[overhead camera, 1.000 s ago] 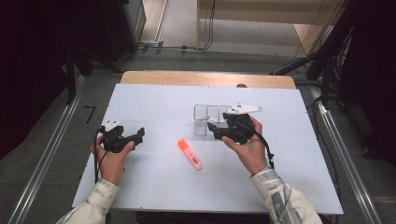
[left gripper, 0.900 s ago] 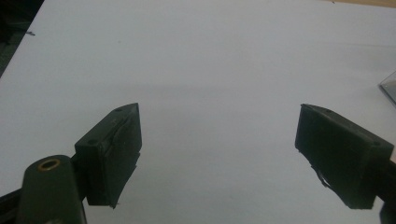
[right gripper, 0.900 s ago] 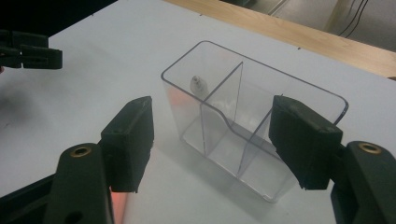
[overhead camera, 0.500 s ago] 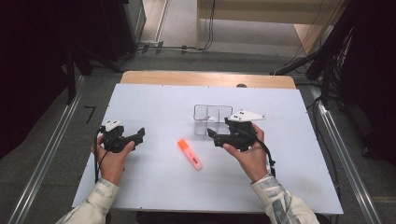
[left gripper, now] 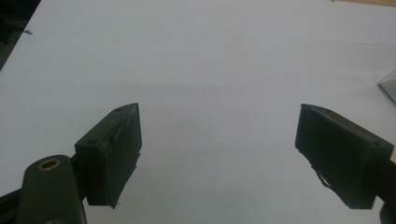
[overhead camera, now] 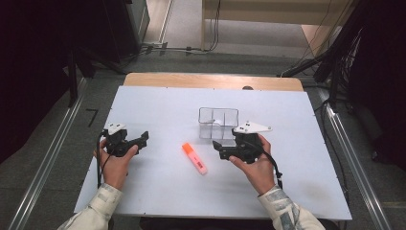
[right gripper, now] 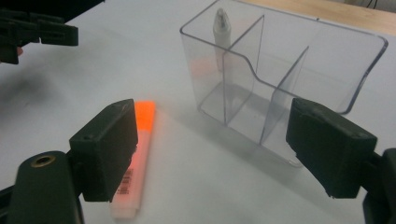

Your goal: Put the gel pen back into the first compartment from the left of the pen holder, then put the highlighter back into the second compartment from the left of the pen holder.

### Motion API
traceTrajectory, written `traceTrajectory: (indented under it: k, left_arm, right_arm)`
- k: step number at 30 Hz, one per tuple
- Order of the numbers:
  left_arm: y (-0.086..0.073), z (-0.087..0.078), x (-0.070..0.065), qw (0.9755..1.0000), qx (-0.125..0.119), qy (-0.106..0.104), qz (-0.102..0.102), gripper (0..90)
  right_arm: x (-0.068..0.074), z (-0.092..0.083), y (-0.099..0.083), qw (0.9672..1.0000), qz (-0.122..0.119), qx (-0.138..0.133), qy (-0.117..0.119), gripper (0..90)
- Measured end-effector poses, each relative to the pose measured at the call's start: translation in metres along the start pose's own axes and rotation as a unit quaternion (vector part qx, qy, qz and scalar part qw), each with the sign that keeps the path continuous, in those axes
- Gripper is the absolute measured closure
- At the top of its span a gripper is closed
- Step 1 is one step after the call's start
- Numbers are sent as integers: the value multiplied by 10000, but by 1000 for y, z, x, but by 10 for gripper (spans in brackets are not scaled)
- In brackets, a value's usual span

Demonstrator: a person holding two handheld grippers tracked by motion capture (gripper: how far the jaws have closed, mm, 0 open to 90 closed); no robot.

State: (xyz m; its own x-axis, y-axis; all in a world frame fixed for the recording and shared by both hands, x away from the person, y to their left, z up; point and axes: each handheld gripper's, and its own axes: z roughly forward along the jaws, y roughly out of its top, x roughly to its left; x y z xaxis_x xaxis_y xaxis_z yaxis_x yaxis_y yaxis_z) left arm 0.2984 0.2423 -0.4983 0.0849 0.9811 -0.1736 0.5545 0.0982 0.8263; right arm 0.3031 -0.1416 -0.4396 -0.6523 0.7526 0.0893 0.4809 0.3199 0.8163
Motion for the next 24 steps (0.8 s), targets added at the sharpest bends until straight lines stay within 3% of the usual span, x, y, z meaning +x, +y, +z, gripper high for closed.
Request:
traceTrajectory:
  k: [11,24]
  left_arm:
    - [0,1,-1,10000,17,-5,19,154]
    - [0,1,-3,10000,7,-24,24,154]
  right_arm:
    - [-6,3,-18,9998,86,184,-3,156]
    - [-4,8,-23,9996,93,261,25,156]
